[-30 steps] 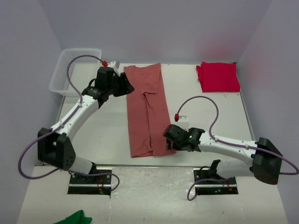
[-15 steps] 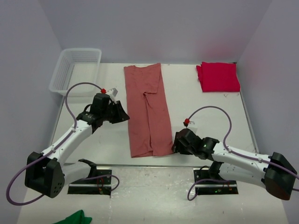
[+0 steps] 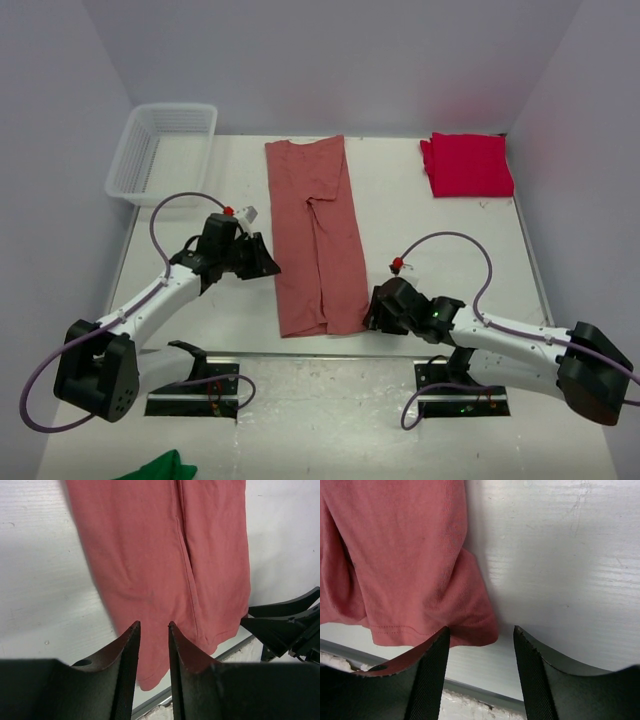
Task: Fold and stack the t-shirts
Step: Rotate the tshirt 90 degrees, then grab the bottom of the folded rectangular tshirt with both arms, then fold the folded rectangular tshirt in 1/3 of the way
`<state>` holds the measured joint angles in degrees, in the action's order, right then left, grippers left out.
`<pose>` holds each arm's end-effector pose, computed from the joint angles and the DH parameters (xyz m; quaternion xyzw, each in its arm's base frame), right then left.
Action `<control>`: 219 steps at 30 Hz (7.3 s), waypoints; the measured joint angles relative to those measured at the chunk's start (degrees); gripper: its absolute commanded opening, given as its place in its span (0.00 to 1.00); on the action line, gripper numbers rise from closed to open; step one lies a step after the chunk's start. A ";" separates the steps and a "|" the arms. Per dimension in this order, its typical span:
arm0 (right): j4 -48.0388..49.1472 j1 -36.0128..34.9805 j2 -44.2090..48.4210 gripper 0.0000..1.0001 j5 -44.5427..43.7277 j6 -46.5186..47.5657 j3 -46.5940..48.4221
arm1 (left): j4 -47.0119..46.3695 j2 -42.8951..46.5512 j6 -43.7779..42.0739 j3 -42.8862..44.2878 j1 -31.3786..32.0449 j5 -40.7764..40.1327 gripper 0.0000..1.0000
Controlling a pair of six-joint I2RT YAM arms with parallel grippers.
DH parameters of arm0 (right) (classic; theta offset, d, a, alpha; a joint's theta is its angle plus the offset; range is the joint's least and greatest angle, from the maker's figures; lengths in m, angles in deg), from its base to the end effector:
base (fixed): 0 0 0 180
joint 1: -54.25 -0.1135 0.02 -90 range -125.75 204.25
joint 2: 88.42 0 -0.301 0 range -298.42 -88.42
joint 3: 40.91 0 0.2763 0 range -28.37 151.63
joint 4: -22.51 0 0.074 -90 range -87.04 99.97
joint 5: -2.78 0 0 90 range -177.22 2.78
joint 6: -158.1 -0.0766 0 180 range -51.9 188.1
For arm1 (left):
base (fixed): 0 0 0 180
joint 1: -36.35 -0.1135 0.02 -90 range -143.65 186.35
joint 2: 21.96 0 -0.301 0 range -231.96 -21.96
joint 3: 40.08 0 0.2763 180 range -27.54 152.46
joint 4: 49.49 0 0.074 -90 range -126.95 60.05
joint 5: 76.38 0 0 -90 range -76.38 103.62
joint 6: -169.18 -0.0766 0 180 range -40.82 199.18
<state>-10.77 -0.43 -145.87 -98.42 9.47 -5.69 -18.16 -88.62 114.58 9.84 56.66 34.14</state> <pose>0.1268 0.1532 0.1398 0.0617 0.9489 0.1952 0.2400 0.2371 -0.1164 0.2019 -0.0575 0.9193 -0.3116 0.2336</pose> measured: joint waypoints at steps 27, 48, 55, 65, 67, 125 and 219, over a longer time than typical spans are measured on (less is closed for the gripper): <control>7.63 -0.94 -5.70 0.00 0.70 -3.30 -0.96 | 10.49 6.25 -0.24 -3.15 0.87 -2.71 0.64; 6.62 -1.18 -4.90 0.00 0.68 -3.30 -0.96 | 4.79 2.97 10.99 -12.57 9.81 3.74 0.41; 5.70 -1.20 -4.09 0.00 0.68 -3.34 -1.18 | 2.05 0.66 14.29 -13.84 13.99 4.02 0.40; 5.62 -1.18 -3.10 0.00 0.66 -3.63 -1.86 | 0.87 -2.08 15.21 -13.81 16.26 4.31 0.40; 5.62 -1.20 -2.84 0.00 0.66 -3.74 -2.03 | 0.74 -2.05 15.28 -13.81 16.26 4.26 0.40; -6.88 -15.19 -6.08 0.00 -3.06 -11.52 4.94 | 13.92 16.92 21.62 -17.29 16.46 -1.03 0.00; -4.70 28.24 -53.07 0.00 44.76 33.20 58.60 | -30.99 -28.46 6.95 12.48 -0.33 7.65 0.00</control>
<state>-15.47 27.81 -198.94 -53.66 42.67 52.91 -49.15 -117.07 121.53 22.32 56.34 41.79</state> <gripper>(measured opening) 0.003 0.002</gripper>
